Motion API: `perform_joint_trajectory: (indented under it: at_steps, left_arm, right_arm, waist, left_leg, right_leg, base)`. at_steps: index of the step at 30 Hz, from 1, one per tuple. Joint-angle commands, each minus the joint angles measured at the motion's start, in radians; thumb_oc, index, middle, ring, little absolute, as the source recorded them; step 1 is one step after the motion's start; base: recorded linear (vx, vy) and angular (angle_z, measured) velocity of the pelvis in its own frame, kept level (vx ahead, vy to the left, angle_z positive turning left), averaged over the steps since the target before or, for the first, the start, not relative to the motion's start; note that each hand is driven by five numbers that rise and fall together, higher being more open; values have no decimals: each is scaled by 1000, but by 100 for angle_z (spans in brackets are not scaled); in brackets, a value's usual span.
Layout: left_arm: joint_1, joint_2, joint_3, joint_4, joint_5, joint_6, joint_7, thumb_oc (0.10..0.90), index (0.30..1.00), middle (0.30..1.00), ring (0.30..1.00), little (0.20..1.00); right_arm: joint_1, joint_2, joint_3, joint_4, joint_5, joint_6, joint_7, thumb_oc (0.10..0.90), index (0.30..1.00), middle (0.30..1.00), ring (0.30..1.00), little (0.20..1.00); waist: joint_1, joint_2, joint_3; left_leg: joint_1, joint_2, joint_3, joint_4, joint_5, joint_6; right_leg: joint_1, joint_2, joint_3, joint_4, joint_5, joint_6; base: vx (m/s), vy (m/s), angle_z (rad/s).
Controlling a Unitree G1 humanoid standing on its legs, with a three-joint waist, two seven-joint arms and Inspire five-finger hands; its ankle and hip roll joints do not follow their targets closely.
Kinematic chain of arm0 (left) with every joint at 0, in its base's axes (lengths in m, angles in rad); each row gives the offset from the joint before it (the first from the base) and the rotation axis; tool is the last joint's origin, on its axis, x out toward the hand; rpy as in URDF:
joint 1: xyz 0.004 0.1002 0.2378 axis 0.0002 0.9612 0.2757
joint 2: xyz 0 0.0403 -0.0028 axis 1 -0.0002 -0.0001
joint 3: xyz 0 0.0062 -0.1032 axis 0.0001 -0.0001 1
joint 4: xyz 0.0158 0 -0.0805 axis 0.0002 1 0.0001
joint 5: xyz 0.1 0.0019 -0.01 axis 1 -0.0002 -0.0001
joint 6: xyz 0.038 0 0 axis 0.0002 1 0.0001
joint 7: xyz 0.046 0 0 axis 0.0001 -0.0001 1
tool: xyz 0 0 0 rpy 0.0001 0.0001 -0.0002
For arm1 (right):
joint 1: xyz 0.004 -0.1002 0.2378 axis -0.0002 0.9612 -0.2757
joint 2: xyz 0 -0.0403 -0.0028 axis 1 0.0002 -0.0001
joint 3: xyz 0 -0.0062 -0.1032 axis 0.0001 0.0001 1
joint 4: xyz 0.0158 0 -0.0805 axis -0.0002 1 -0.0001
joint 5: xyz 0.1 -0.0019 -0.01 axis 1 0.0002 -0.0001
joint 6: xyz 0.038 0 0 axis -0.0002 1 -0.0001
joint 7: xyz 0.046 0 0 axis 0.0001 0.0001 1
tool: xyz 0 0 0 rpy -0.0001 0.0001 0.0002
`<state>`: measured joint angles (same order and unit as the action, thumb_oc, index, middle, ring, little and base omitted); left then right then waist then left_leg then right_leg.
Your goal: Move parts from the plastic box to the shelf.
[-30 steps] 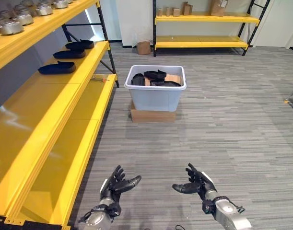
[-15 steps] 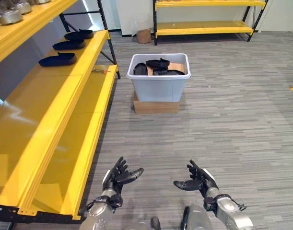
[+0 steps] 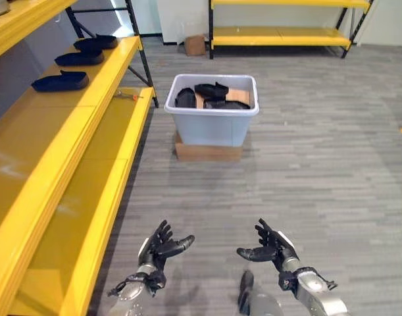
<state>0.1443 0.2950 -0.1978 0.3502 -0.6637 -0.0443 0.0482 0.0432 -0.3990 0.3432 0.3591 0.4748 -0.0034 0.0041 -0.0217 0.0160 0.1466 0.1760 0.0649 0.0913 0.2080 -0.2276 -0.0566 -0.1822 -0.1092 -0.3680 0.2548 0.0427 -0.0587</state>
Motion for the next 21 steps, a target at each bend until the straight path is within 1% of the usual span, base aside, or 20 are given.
perform_joint_trajectory:
  at_steps: [1,2,3,5,6,7,8,9,10,11,12,13,14,15,16,17,18,19,20,21]
  left_arm:
    - [-76,51,-1,-101,-45,-99,-18,900,1000,1000,1000,1000]
    - [-77,53,-5,-105,-51,-100,-15,900,1000,1000,1000,1000]
    - [-78,56,-11,-112,-59,-93,-11,900,1000,1000,1000,1000]
    - [-79,57,-23,-110,-66,-87,-9,900,1000,1000,1000,1000]
    - [-79,57,-23,-110,-66,-87,-9,900,1000,1000,1000,1000]
    - [-80,62,-27,-108,-66,-88,-8,900,1000,1000,1000,1000]
    - [-76,67,-29,-107,-63,-87,-9,900,1000,1000,1000,1000]
    - [-68,73,-30,-106,-53,-88,-8,900,1000,1000,1000,1000]
    - [-68,73,-30,-106,-53,-88,-8,900,1000,1000,1000,1000]
    - [-61,77,-20,-101,-39,-89,-7,900,1000,1000,1000,1000]
    - [-56,78,-14,-103,-38,-90,-9,900,1000,1000,1000,1000]
    - [-56,77,-14,-103,-38,-90,-9,900,1000,1000,1000,1000]
    - [-56,79,-6,-103,-32,-92,-10,900,1000,1000,1000,1000]
    - [-56,79,-6,-103,-32,-92,-10,900,1000,1000,1000,1000]
    - [-50,79,-1,-101,-32,-93,-12,900,1000,1000,1000,1000]
    - [-54,81,-1,-99,-32,-93,-12,900,1000,1000,1000,1000]
    - [-55,85,-2,-103,-35,-95,-10,900,1000,1000,1000,1000]
    - [-55,85,-2,-103,-35,-95,-10,900,1000,1000,1000,1000]
    - [-53,86,-3,-105,-36,-95,-12,900,1000,1000,1000,1000]
    - [-52,90,-4,-113,-35,-94,-13,900,1000,1000,1000,1000]
  right_arm:
    - [-87,-3,-20,-89,43,-113,-3,900,1000,1000,1000,1000]
    - [-92,-7,-16,-93,48,-117,-4,900,1000,1000,1000,1000]
    - [-94,-19,-18,-98,48,-115,-15,900,1000,1000,1000,1000]
    - [-91,-24,-23,-101,55,-117,-27,900,1000,1000,1000,1000]
    - [-91,-24,-23,-101,55,-117,-27,900,1000,1000,1000,1000]
    - [-87,-26,-29,-105,59,-121,-31,900,1000,1000,1000,1000]
    - [-82,-27,-34,-105,57,-124,-32,900,1000,1000,1000,1000]
    - [-72,-27,-37,-103,49,-129,-35,900,1000,1000,1000,1000]
    - [-71,-27,-37,-103,49,-129,-35,900,1000,1000,1000,1000]
    - [-69,-25,-31,-96,36,-127,-31,900,1000,1000,1000,1000]
    - [-67,-26,-30,-96,33,-126,-28,900,1000,1000,1000,1000]
    - [-67,-26,-30,-96,33,-126,-27,900,1000,1000,1000,1000]
    - [-67,-26,-27,-83,30,-125,-21,900,1000,1000,1000,1000]
    - [-67,-26,-27,-83,30,-125,-21,900,1000,1000,1000,1000]
    - [-53,-12,-30,-90,26,-116,-11,900,1000,1000,1000,1000]
    - [-55,-7,-26,-88,25,-115,-8,900,1000,1000,1000,1000]
    - [-56,1,-27,-87,29,-114,-6,900,1000,1000,1000,1000]
    - [-56,0,-27,-87,29,-114,-6,900,1000,1000,1000,1000]
    - [-56,6,-26,-86,27,-112,-5,900,1000,1000,1000,1000]
    - [-56,10,-26,-88,23,-112,-1,900,1000,1000,1000,1000]
  waist:
    - [11,-50,-14]
    - [24,-60,0]
    - [51,-72,27]
    - [70,-85,44]
    - [70,-85,44]
    - [76,-93,50]
    - [83,-101,51]
    - [94,-95,47]
    - [94,-96,48]
    - [116,-79,50]
    - [125,-76,51]
    - [124,-75,48]
    - [136,-66,42]
    - [137,-67,43]
    - [134,-66,22]
    - [137,-68,13]
    - [142,-77,5]
    - [142,-76,2]
    - [144,-78,-3]
    - [146,-86,-6]
  left_leg:
    - [-76,46,-13,300,229,-20]
    - [-118,39,-25,383,264,-28]
    - [-196,48,-18,434,269,-21]
    - [-294,42,-6,405,220,3]
    - [-294,43,-6,405,219,3]
    - [-347,41,6,348,199,13]
    - [-367,45,13,297,187,20]
    - [-412,72,19,100,243,14]
    - [-407,70,20,94,246,14]
    - [-413,82,-20,-72,343,-7]
    - [-408,85,-43,-116,371,-16]
    - [-410,85,-44,-120,374,-16]
    - [-417,88,-67,-182,406,-25]
    - [-414,87,-65,-185,407,-25]
    - [-372,84,-43,-198,398,-14]
    - [-373,76,-51,-183,392,-8]
    - [-369,56,-54,-159,370,1]
    - [-373,56,-55,-158,371,2]
    - [-372,46,-52,-144,362,7]
    - [-380,35,-44,-119,341,15]
  right_leg:
    - [12,-9,18,-98,0,111]
    - [34,-2,15,-113,-10,97]
    - [76,4,10,-128,-41,80]
    - [109,4,16,-146,-54,77]
    - [109,4,16,-146,-54,77]
    - [125,1,20,-158,-59,82]
    - [143,2,25,-168,-64,87]
    - [171,13,36,-176,-84,93]
    - [173,12,37,-176,-84,93]
    - [208,37,55,-181,-107,94]
    - [225,40,62,-181,-114,97]
    - [222,41,61,-183,-112,97]
    - [248,47,72,-182,-132,101]
    - [249,46,73,-181,-132,101]
    - [278,41,72,-165,-154,111]
    - [281,37,80,-162,-154,112]
    - [294,20,89,-159,-161,121]
    - [291,21,89,-160,-158,120]
    - [298,13,92,-159,-156,123]
    - [303,-1,93,-154,-158,130]
  base:
    - [152,-218,1]
    - [147,-206,-13]
    - [207,-163,-30]
    - [166,-68,-30]
    - [130,-5,-11]
    - [153,22,-4]
    - [340,119,-1]
    - [267,112,2]
    - [377,204,2]
    - [277,149,-12]
    - [273,152,-15]
    - [282,159,-11]
    - [196,116,-6]
    - [419,245,-23]
    - [308,185,-36]
    - [422,266,-38]
    - [199,138,-25]
    - [186,138,-15]
    - [164,134,-6]
    - [319,257,1]
